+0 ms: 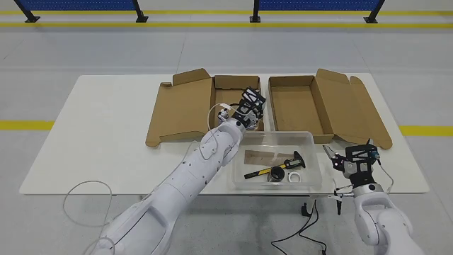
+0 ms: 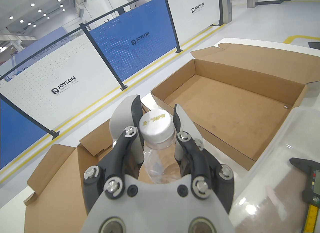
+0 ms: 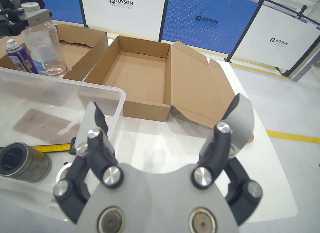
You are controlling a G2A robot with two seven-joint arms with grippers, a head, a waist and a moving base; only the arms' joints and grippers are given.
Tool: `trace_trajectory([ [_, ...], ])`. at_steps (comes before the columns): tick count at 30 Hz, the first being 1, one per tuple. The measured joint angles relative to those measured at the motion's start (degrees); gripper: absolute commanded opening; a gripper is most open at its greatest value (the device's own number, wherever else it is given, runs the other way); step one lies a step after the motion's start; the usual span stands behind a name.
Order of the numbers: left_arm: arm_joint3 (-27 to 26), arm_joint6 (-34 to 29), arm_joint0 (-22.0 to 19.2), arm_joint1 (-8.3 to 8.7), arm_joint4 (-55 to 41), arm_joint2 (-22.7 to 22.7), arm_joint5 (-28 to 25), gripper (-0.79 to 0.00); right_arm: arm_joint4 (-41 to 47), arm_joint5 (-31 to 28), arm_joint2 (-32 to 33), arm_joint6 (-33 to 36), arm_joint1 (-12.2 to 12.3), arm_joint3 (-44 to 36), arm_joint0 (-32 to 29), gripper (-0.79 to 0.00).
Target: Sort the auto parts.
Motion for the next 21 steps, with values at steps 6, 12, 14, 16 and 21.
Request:
trace_trajectory([
  [6,0.76,-0.27,0.00,-0.30,0.80,-0.32,-0.32,-0.394,0.00,0.00,0.00,0.00,0.00,0.00,0.00,0.000],
  [12,1.18,-0.32,-0.04,-0.45,1.50,-0.84,-1.08,-0.062,0.00,0.00,0.00,0.00,0.00,0.00,0.00,0.000],
  [14,1.02,-0.31,-0.18,-0.46,1.75,-1.14,-1.18,0.000,0.00,0.00,0.00,0.00,0.00,0.00,0.00,0.000],
  [16,0.27,-0.24,-0.23,-0.43,1.87,-1.44,-1.50,0.000,0.00,0.00,0.00,0.00,0.00,0.00,0.00,0.000],
  [21,-4.32,-1.21,0.19,0.08,2.49,-2.89,-2.56,0.000,0.00,0.00,0.00,0.00,0.00,0.00,0.00,0.000],
])
